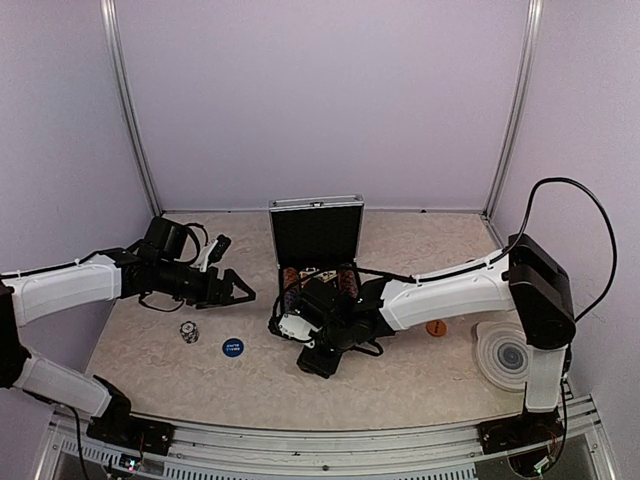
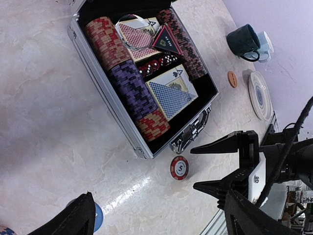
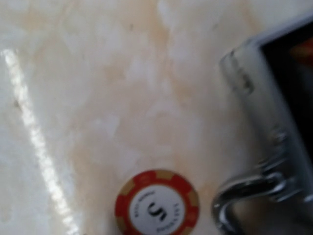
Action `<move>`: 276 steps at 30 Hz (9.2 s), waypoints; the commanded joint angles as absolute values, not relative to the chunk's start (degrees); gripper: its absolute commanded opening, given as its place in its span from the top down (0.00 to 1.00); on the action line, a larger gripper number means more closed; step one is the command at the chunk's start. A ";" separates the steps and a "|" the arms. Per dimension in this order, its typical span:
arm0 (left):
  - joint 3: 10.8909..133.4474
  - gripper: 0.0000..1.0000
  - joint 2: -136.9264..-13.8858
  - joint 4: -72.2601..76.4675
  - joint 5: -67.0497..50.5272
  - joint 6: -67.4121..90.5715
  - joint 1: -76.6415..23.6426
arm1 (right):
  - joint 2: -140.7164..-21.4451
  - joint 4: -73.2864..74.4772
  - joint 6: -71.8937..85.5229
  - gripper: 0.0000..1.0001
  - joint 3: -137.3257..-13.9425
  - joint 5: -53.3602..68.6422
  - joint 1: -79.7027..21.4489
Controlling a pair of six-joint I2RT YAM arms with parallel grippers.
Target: Pack up texas hold em set
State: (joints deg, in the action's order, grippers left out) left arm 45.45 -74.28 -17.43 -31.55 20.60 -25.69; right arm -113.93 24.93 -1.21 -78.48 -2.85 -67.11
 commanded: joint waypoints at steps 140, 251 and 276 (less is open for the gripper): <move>42.54 0.05 -73.29 -14.34 -30.82 21.62 -27.33 | -111.54 25.79 -2.15 0.51 -78.92 1.80 -65.47; 40.76 0.05 -73.99 -12.50 -31.22 21.53 -27.68 | -127.54 47.00 -9.39 0.36 -97.02 2.78 -67.15; 40.61 0.05 -74.09 -12.32 -31.07 21.45 -27.62 | -129.97 50.31 -10.40 0.62 -101.78 2.54 -67.32</move>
State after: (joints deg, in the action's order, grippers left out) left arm 41.32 -73.89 -13.45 -30.83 21.69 -27.11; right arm -129.05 49.80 -10.57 -101.78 3.07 -66.63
